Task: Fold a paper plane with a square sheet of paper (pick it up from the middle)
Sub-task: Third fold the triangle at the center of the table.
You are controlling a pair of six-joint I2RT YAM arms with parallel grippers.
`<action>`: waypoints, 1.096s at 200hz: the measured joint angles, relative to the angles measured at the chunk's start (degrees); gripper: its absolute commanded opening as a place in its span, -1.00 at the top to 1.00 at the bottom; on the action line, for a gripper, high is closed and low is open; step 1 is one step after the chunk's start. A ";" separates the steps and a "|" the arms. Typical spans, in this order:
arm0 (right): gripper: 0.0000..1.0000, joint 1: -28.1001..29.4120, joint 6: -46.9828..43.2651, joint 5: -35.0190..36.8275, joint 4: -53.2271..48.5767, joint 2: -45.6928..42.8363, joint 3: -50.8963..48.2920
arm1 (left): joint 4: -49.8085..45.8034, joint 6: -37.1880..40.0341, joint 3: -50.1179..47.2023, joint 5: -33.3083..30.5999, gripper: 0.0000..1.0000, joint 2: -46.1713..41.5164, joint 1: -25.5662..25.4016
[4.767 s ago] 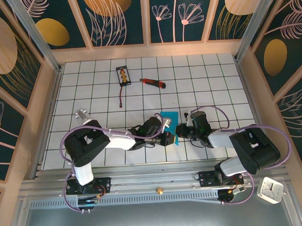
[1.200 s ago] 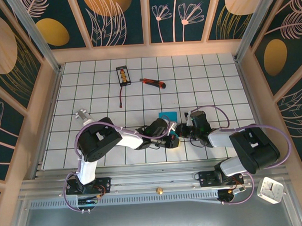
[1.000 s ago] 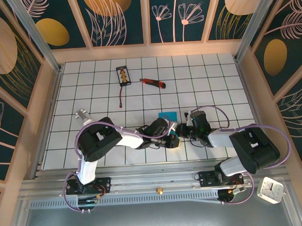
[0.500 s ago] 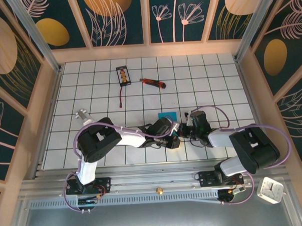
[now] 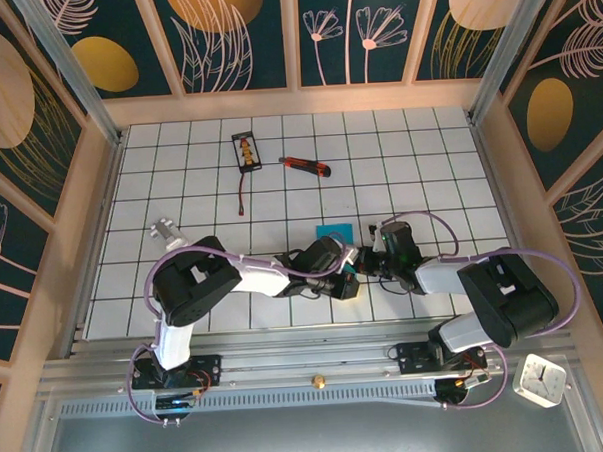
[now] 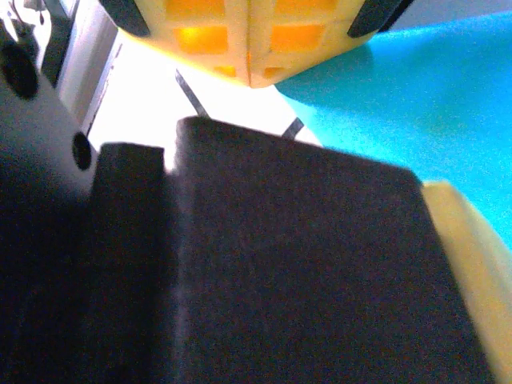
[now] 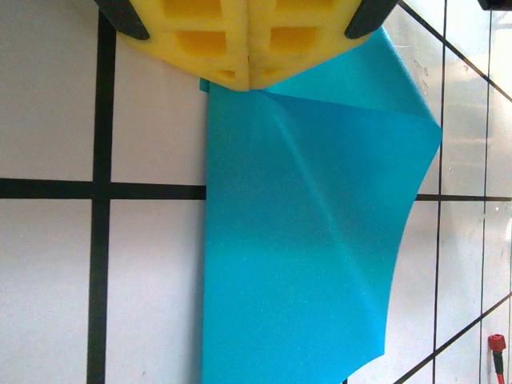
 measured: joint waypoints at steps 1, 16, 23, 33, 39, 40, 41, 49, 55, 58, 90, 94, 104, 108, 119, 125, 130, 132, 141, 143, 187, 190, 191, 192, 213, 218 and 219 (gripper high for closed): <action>1.00 0.00 0.00 0.00 0.00 0.00 0.00 | 0.09 -0.04 -0.11 0.07 1.00 -0.07 0.00; 1.00 0.00 0.02 0.00 0.02 0.00 0.00 | 1.07 -0.26 -1.14 1.33 1.00 -0.66 -0.11; 1.00 -0.02 0.04 0.00 0.02 0.00 0.00 | 1.66 -0.26 -1.51 2.01 1.00 -0.96 -0.26; 1.00 -0.04 0.13 0.00 0.04 0.04 0.00 | 2.19 -0.22 -1.92 3.28 1.00 -1.46 -0.63; 1.00 -0.07 0.22 -0.04 0.07 0.11 0.00 | 2.32 -0.20 -2.19 3.93 1.00 -1.77 -1.01; 1.00 -0.07 0.22 -0.07 0.07 0.11 0.00 | 2.34 -0.17 -2.23 4.09 1.00 -1.86 -1.09; 1.00 -0.07 0.24 -0.07 0.07 0.11 0.00 | 2.34 -0.15 -2.25 4.17 1.00 -1.88 -1.14; 1.00 -0.07 0.24 -0.11 0.07 0.11 0.00 | 2.45 0.07 -2.64 4.76 1.00 -2.47 -1.57; 1.00 -0.07 0.26 -0.11 0.09 0.11 0.00 | 2.49 0.24 -3.04 5.22 1.00 -2.97 -1.81; 1.00 -0.07 0.26 -0.11 0.09 0.11 0.00 | 2.49 0.24 -3.23 5.42 1.00 -3.30 -1.90; 1.00 -0.07 0.26 -0.11 0.11 0.11 0.00 | 5.95 -1.97 -8.31 6.14 1.00 -7.78 1.09; 1.00 -0.07 0.26 -0.11 0.11 0.11 0.00 | 6.51 -2.47 -8.98 5.99 1.00 -8.37 1.97; 1.00 -0.09 0.26 -0.11 0.09 0.11 0.00 | 7.58 -3.67 -10.21 5.55 1.00 -9.49 4.22; 1.00 -0.11 0.26 -0.11 0.09 0.11 0.00 | 7.89 -4.09 -10.38 5.16 1.00 -9.73 5.22; 1.00 -0.11 0.28 -0.11 0.09 0.11 0.00 | 8.39 -5.05 -10.32 4.09 1.00 -9.81 7.06; 1.00 -0.11 0.31 -0.13 0.09 0.11 0.00 | 8.39 -5.49 -10.16 3.56 1.00 -9.77 7.76; 1.00 -0.11 0.31 -0.13 0.11 0.11 0.00 | 8.37 -5.77 -10.01 3.28 1.00 -9.73 8.02; 1.00 -0.11 0.33 -0.11 0.11 0.11 0.00 | 8.35 -5.92 -9.86 3.15 1.00 -9.64 8.13; 1.00 -0.11 0.46 -0.13 0.11 0.13 0.00 | 8.22 -6.29 -9.09 2.86 1.00 -9.18 8.37; 1.00 -0.11 0.46 -0.13 0.11 0.13 0.00 | 8.22 -6.36 -8.85 2.82 1.00 -9.03 8.41; 1.00 -0.11 0.48 -0.17 0.26 0.37 0.00 | 6.12 -6.19 -3.17 1.36 1.00 -5.62 8.61; 1.00 -0.11 0.48 -0.17 0.26 0.37 0.00 | 6.05 -6.10 -2.97 1.36 1.00 -5.49 8.68; 1.00 -0.11 0.48 -0.15 0.26 0.39 0.00 | 5.99 -6.08 -2.93 1.33 1.00 -5.44 8.70; 1.00 -0.11 0.48 -0.17 0.26 0.39 0.00 | 5.95 -6.05 -2.89 1.31 1.00 -5.38 8.72; 1.00 -0.11 0.48 -0.17 0.26 0.48 0.00 | 4.70 -5.60 -1.90 0.57 1.00 -4.26 9.57; 1.00 -0.11 0.48 -0.17 0.26 0.48 0.00 | 4.31 -5.40 -1.73 0.31 1.00 -3.98 9.70; 1.00 -0.11 0.48 -0.17 0.26 0.48 0.00 | 4.28 -5.40 -1.70 0.28 1.00 -3.91 9.73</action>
